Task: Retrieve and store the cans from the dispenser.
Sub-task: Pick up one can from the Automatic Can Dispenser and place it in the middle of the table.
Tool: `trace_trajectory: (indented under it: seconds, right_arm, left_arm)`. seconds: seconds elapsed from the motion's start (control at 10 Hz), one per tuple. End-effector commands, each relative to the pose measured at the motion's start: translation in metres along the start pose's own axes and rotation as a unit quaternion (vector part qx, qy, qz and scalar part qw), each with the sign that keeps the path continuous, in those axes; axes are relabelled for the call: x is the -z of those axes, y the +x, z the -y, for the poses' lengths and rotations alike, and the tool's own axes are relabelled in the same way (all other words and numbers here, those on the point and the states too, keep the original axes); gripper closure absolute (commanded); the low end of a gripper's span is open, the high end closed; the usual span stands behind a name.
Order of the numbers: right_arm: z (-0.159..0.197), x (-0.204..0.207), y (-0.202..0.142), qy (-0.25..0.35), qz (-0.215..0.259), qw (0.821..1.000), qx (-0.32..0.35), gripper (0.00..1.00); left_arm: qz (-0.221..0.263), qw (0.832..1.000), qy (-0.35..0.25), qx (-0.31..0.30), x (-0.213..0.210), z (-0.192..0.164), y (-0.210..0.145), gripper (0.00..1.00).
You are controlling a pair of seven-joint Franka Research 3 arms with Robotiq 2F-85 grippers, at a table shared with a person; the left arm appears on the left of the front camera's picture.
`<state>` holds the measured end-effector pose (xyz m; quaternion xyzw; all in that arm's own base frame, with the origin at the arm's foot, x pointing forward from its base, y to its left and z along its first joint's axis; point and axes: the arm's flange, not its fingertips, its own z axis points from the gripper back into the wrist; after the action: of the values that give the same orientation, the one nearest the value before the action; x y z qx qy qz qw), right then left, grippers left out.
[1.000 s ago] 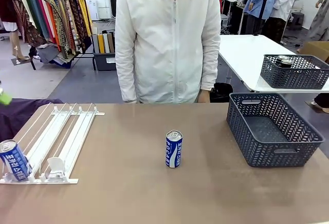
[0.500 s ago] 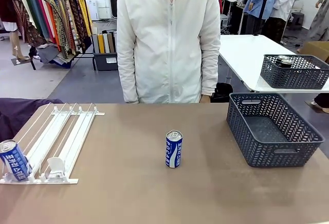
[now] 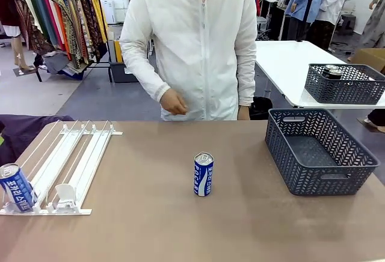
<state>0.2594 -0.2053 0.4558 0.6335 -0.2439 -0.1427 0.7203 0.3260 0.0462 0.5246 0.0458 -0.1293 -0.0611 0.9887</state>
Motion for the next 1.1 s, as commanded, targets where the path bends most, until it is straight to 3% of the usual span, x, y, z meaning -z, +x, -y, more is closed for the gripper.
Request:
trace_trajectory:
  seconds: [0.0,0.6,1.0]
  right_arm:
    - [-0.002,-0.001,-0.002,0.002,-0.003,1.000,-0.002,0.00]
    - [-0.002,-0.001,-0.002,0.002,-0.003,1.000,-0.002,0.00]
    - [-0.002,-0.001,-0.002,0.002,-0.003,1.000,-0.002,0.00]
  left_arm:
    - [0.002,1.000,-0.020,-0.016,0.017,0.010,-0.004,0.00]
    - [-0.064,0.995,-0.067,-0.026,0.092,0.029,-0.018,0.00]
    - [-0.107,0.993,-0.047,-0.034,0.118,0.028,-0.021,0.00]
